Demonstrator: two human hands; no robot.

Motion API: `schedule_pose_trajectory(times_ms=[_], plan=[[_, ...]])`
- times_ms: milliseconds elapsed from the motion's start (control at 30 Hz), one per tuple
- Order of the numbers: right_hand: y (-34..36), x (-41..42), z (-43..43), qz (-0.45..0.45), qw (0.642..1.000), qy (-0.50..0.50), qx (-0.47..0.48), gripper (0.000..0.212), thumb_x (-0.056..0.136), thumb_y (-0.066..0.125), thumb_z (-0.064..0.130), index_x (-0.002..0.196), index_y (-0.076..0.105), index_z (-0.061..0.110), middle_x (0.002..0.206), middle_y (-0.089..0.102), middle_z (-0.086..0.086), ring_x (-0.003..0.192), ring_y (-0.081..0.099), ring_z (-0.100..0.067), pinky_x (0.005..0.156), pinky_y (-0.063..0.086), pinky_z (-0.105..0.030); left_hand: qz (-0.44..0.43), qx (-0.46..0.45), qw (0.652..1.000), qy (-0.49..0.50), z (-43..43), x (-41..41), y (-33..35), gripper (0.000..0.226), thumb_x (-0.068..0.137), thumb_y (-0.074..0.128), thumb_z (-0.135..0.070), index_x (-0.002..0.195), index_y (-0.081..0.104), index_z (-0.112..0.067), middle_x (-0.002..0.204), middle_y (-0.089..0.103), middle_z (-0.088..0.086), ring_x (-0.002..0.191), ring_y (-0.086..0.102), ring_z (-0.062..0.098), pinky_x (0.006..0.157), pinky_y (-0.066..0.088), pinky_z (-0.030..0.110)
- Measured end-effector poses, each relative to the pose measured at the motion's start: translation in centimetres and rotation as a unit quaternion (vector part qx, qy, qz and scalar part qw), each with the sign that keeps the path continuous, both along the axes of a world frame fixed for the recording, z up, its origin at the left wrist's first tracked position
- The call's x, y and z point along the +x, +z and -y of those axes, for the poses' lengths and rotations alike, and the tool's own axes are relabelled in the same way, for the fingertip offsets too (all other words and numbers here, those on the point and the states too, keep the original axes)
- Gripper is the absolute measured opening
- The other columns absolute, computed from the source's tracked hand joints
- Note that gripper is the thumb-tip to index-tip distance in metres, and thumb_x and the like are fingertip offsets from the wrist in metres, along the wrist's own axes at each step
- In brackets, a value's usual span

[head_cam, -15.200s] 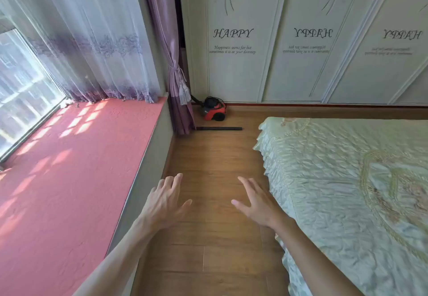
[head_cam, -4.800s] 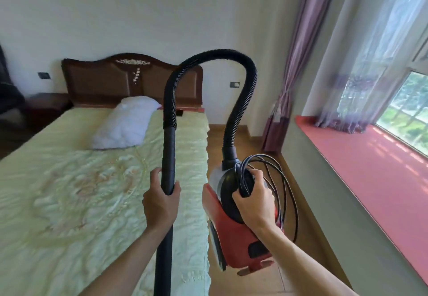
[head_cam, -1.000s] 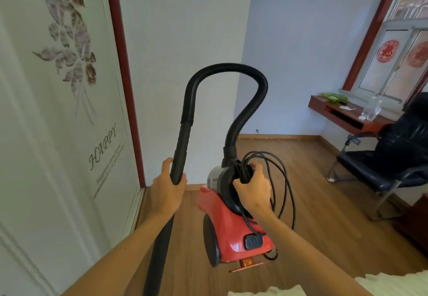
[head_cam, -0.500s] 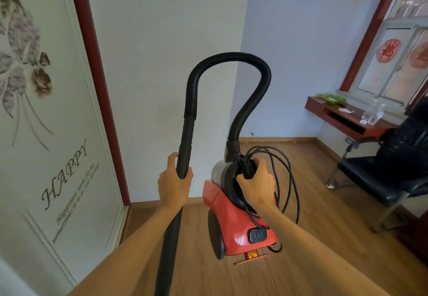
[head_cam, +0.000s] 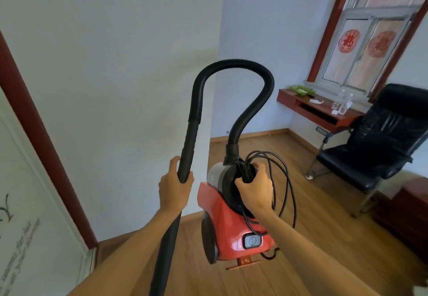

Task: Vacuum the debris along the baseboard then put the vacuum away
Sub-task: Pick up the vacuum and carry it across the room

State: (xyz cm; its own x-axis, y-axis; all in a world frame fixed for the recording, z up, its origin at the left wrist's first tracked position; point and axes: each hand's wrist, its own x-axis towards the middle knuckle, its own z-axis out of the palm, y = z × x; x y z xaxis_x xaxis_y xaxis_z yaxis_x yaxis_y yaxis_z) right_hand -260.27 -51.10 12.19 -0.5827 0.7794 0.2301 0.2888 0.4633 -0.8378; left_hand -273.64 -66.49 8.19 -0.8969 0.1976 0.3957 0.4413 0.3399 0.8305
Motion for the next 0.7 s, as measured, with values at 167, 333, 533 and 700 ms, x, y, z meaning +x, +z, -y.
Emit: schedule_pose_trajectory(times_ms=[167, 333, 533, 700], plan=[[0.1, -3.6, -3.1, -0.003, 0.999, -0.038, -0.004, 0.056, 0.082, 0.069, 0.013, 0.131, 0.044, 0.018, 0.082, 0.055, 0.017, 0.072, 0.062, -0.005, 0.059, 0.057, -0.022, -0.005, -0.001, 0.999, -0.043, -3.6, -4.6, 0.1, 0.053, 0.089, 0.07, -0.027, 0.135, 0.045, -0.018, 0.1, 0.071, 0.01, 0.068, 0.069, 0.023, 0.066, 0.063, 0.04], [-0.2, -5.3, -7.1, 0.004, 0.997, -0.072, 0.001, 0.055, 0.082, 0.07, 0.014, 0.131, 0.044, 0.018, 0.079, 0.052, 0.02, 0.065, 0.053, 0.005, 0.049, 0.043, -0.011, -0.012, 0.002, 0.996, -0.085, -8.7, -7.5, 0.1, 0.049, 0.089, 0.07, -0.023, 0.131, 0.046, -0.018, 0.084, 0.068, 0.005, 0.055, 0.062, 0.011, 0.053, 0.058, 0.024], [-1.0, -6.2, -13.9, 0.015, 0.993, -0.118, -0.01, 0.057, 0.081, 0.07, 0.016, 0.132, 0.044, 0.019, 0.086, 0.056, 0.013, 0.071, 0.056, -0.004, 0.056, 0.046, -0.014, -0.013, 0.005, 0.99, -0.137, -16.3, -9.9, -0.6, 0.043, 0.09, 0.07, -0.021, 0.128, 0.048, -0.021, 0.069, 0.06, -0.004, 0.049, 0.059, 0.009, 0.045, 0.05, 0.018], [-1.6, -7.0, -21.4, 0.023, 0.988, -0.152, -0.012, 0.058, 0.08, 0.07, 0.017, 0.131, 0.044, 0.022, 0.093, 0.061, 0.008, 0.084, 0.064, -0.014, 0.072, 0.058, -0.03, -0.029, 0.013, 0.984, -0.177, -25.2, -11.5, -1.1, 0.041, 0.09, 0.069, -0.021, 0.125, 0.05, -0.021, 0.082, 0.064, -0.003, 0.056, 0.062, 0.007, 0.049, 0.054, 0.02]])
